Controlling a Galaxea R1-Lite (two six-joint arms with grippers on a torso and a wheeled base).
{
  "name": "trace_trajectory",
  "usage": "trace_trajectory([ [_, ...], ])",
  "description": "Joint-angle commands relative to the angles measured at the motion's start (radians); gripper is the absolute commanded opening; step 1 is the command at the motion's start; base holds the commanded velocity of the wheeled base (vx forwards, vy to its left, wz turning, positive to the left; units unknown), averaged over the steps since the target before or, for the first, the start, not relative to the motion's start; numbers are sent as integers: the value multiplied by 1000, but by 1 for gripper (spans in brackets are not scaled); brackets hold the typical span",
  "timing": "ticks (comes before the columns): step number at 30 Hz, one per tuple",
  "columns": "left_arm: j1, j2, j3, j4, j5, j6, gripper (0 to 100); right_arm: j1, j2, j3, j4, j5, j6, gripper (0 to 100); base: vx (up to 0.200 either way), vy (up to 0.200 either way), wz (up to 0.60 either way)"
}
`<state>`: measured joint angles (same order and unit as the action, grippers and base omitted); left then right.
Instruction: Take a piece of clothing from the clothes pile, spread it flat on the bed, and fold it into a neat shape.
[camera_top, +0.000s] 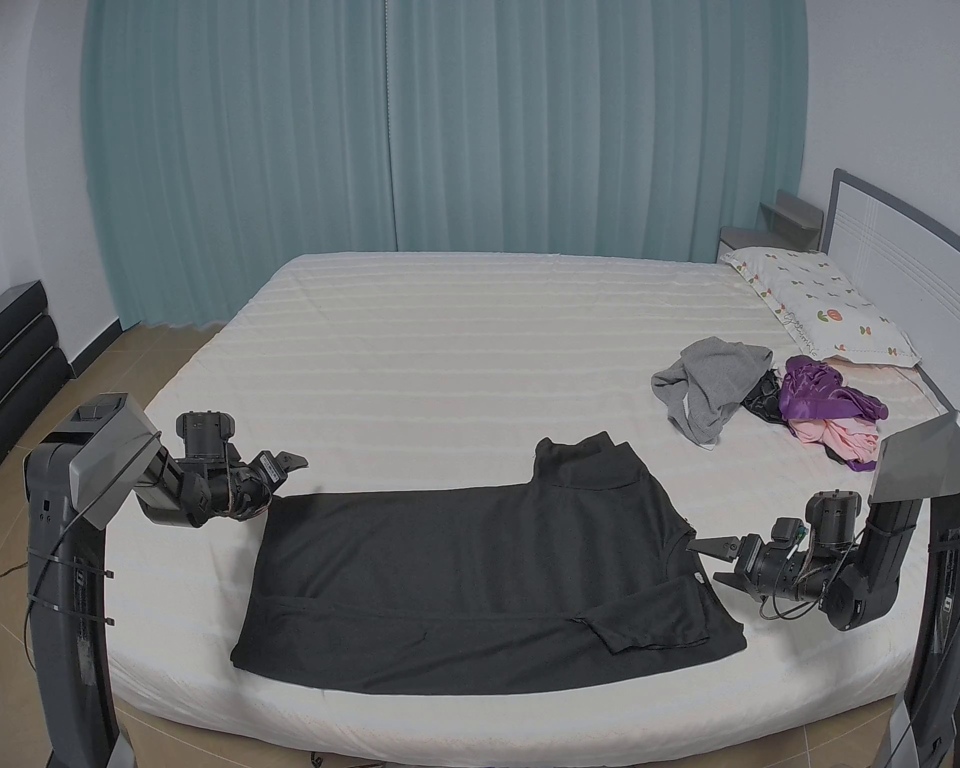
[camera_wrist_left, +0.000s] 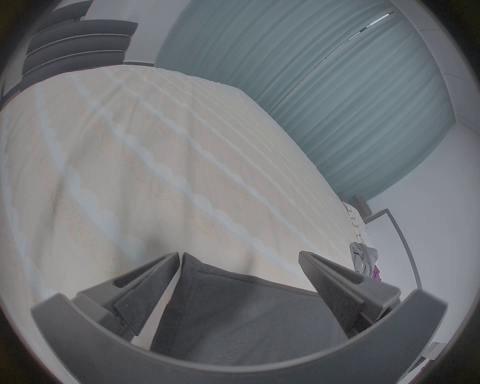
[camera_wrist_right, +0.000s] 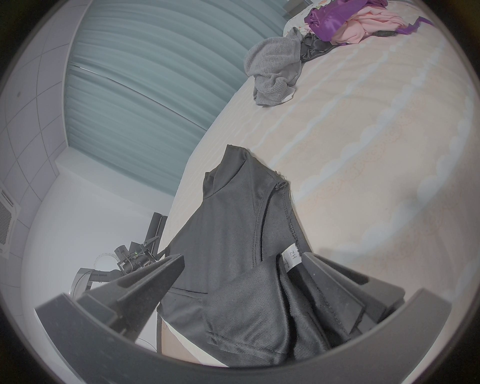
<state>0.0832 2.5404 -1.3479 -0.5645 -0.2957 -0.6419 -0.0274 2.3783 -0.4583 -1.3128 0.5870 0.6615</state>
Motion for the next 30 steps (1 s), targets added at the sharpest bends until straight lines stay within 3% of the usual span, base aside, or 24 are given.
trace_trajectory([
  [1,-2,12,4,-2,-2,1,100,0,1,1,0,0,0,100,0,0,0],
  [14,-5,40,3,0,7,39,100,0,1,1,0,0,0,100,0,0,0],
  [15,-3,40,3,1,9,39,0,0,1,1,0,0,0,100,0,0,0],
  [23,-2,35,4,-2,23,38,0,0,-1,0,1,0,0,100,0,0,0],
  [27,-2,40,0,-5,124,31,0,9,-4,-14,7,-6,6,100,0,0,0],
  [30,-2,32,4,-6,139,15,0,34,-4,-39,15,-33,6,100,0,0,0],
])
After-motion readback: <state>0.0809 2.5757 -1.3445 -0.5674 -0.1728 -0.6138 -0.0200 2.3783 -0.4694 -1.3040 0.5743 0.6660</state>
